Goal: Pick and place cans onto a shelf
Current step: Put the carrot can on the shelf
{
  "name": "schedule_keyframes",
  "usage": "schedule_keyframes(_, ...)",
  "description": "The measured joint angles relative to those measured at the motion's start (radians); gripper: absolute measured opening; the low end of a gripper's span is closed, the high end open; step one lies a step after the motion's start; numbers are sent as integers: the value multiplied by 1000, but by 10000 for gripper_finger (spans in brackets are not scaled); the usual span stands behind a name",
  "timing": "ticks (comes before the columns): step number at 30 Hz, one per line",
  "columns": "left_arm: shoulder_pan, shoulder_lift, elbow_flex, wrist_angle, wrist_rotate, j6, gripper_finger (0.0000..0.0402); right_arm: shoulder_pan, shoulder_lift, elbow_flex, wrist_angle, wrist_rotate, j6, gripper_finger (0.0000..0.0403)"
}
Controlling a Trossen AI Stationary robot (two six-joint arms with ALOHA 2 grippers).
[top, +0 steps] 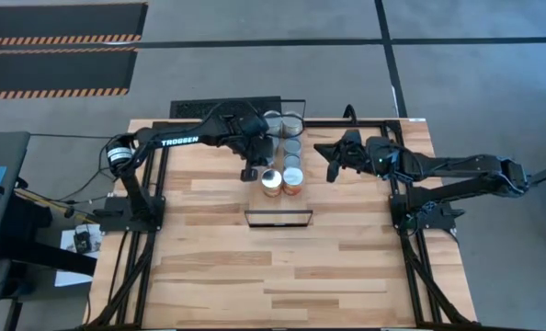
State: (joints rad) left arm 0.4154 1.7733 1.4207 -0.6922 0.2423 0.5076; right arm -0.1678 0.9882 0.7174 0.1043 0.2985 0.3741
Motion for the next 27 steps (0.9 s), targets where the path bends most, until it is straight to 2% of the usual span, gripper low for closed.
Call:
schedule_keyframes(16, 8, 30, -13, 60, 8, 119, 0, -15, 0, 0, 0, -1, 3, 11)
schedule_keyframes(27, 11, 59, -13, 51, 15, 134, 4, -25, 0, 0, 7, -5, 4, 11)
